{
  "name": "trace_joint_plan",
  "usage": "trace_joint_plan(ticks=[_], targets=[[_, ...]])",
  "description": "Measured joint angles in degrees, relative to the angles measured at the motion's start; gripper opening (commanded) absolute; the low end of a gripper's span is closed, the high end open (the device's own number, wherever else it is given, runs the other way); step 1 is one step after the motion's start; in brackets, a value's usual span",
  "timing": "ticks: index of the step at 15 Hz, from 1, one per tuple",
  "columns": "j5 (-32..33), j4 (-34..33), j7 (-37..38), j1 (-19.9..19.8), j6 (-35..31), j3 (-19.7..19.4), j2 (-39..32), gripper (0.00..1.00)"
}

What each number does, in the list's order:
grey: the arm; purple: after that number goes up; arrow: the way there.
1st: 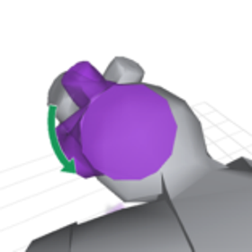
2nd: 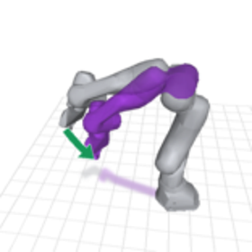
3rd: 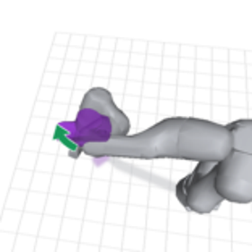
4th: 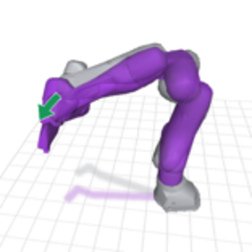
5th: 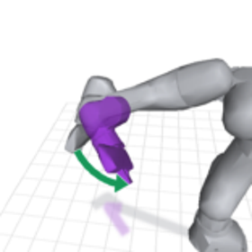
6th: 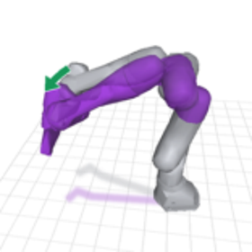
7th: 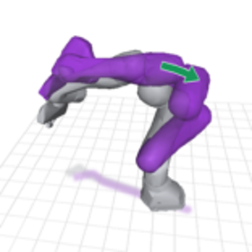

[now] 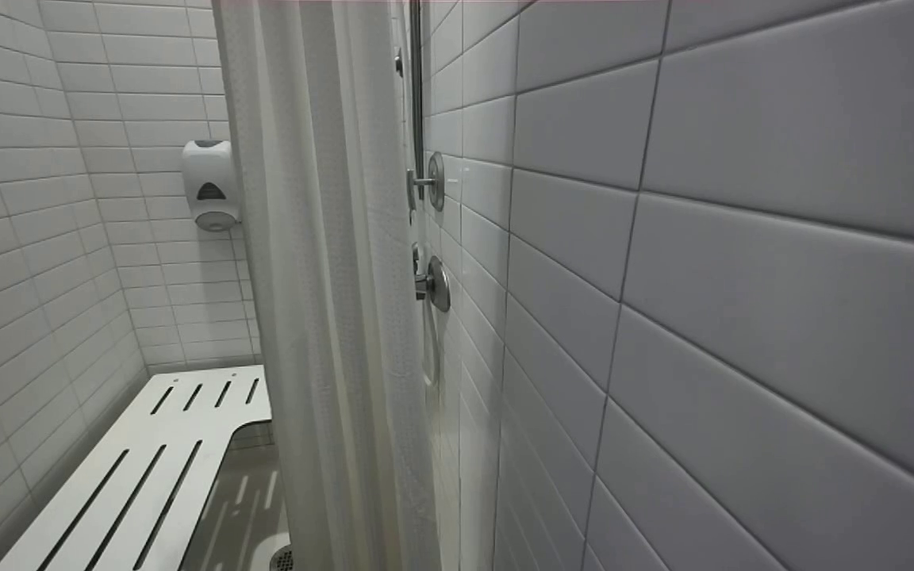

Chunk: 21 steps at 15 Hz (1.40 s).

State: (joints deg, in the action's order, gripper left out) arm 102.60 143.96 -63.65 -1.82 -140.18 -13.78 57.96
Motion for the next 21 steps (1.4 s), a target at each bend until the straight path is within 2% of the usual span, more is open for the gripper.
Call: trace_joint_plan(ticks=[10,17,21], targets=[[-0.01,-13.24,0.97,-0.75,1.07,-0.42,-17.2,1.0],[-0.01,-21.23,0.14,-3.87,0.98,-0.81,-22.49,1.0],[-0.09,-23.42,-0.41,-4.82,0.86,-1.1,-24.11,1.0]])
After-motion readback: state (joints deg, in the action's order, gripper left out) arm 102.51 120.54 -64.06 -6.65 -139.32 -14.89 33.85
